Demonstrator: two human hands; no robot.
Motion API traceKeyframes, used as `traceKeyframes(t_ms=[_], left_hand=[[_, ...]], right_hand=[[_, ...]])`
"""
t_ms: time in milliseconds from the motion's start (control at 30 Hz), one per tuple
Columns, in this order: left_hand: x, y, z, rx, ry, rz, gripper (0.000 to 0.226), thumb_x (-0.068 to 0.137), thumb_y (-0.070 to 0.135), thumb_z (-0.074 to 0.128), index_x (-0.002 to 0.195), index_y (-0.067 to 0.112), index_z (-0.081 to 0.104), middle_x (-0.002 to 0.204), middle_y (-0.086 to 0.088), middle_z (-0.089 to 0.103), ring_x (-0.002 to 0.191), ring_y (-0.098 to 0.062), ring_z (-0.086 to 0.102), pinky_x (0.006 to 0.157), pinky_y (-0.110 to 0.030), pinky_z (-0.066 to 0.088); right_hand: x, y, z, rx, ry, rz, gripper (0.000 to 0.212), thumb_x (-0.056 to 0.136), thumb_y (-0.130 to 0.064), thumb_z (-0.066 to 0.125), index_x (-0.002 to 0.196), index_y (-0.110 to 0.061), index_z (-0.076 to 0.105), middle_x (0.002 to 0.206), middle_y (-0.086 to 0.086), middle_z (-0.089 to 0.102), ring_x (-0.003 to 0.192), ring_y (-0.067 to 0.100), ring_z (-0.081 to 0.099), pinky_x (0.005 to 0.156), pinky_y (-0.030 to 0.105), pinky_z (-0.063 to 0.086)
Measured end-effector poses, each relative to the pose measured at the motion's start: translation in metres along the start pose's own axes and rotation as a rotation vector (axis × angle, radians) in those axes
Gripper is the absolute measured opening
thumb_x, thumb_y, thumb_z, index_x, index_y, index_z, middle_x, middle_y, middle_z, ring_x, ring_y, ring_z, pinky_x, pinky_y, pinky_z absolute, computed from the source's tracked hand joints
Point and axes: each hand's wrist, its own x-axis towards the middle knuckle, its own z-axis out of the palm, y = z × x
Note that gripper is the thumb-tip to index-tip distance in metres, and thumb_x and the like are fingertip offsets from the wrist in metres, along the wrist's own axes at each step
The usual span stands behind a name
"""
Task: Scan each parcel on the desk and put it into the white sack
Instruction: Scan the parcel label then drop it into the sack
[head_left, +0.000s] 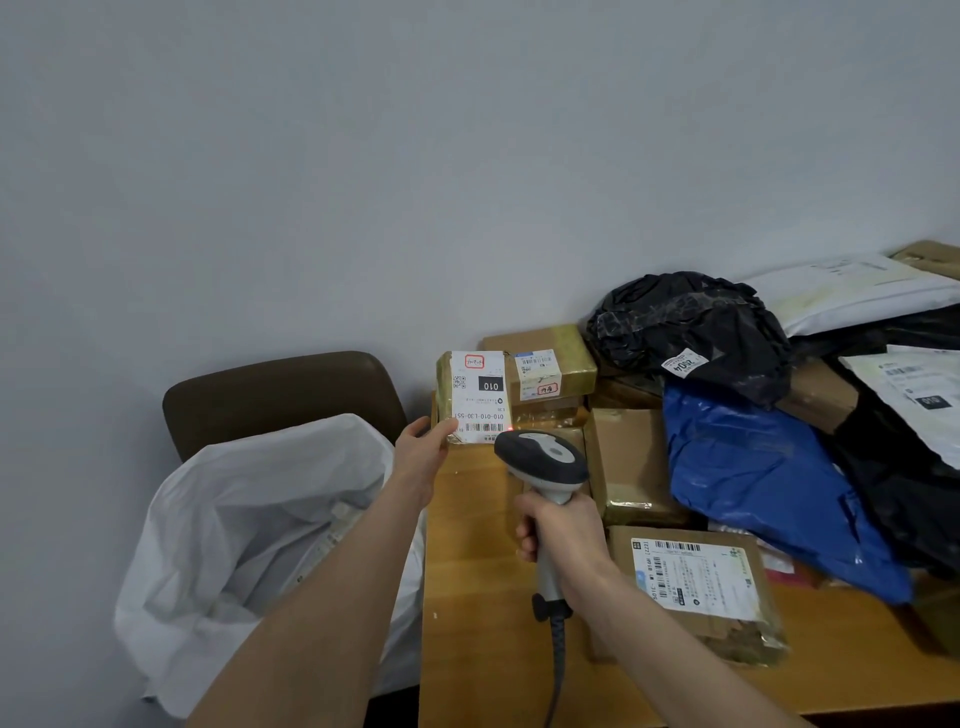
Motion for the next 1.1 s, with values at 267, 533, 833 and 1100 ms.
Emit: traceKeyframes(t_ms=[267, 533, 833, 1100], left_hand=[[-0.006, 0.002, -0.005, 0.010, 0.014, 0.003, 0.064, 0.089, 0.020, 0.065, 0.144, 0.010, 0.033, 0.135, -0.012, 0.052, 0.113, -0.023, 0.057, 0.085, -0.033, 0.055], [-0.012, -0.007, -0.050, -0.054, 0.121, -0.055, 0.059, 0.087, 0.020, 0.068, 0.139, 0.008, 0.042, 0.128, -0.013, 0.057, 0.113, -0.026, 0.059, 0.100, -0.042, 0.049], [0.013, -0.042, -0.199, -0.001, 0.299, -0.217, 0.042, 0.087, 0.016, 0.067, 0.124, 0.000, 0.055, 0.105, -0.013, 0.066, 0.089, -0.022, 0.066, 0.080, -0.034, 0.055], [0.096, -0.083, -0.342, 0.176, 0.418, -0.369, 0.045, 0.082, 0.027, 0.072, 0.118, 0.003, 0.059, 0.112, -0.014, 0.065, 0.099, -0.028, 0.062, 0.086, -0.038, 0.052]], right_hand=[[0.003, 0.001, 0.006, -0.010, -0.013, -0.005, 0.009, 0.086, -0.002, 0.060, 0.078, 0.000, 0.062, 0.054, 0.007, 0.056, 0.045, 0.015, 0.050, 0.051, 0.028, 0.047], [0.026, 0.005, 0.045, -0.084, -0.077, -0.020, 0.004, 0.086, -0.007, 0.065, 0.085, -0.004, 0.066, 0.065, 0.010, 0.067, 0.057, 0.019, 0.059, 0.063, 0.031, 0.053], [0.087, 0.034, 0.200, -0.161, -0.225, 0.139, 0.003, 0.086, -0.003, 0.064, 0.089, -0.003, 0.064, 0.065, 0.010, 0.064, 0.052, 0.017, 0.058, 0.054, 0.028, 0.049], [0.159, 0.109, 0.335, -0.186, -0.165, 0.341, 0.005, 0.082, -0.001, 0.063, 0.086, 0.001, 0.063, 0.059, 0.010, 0.060, 0.048, 0.018, 0.053, 0.053, 0.027, 0.047]])
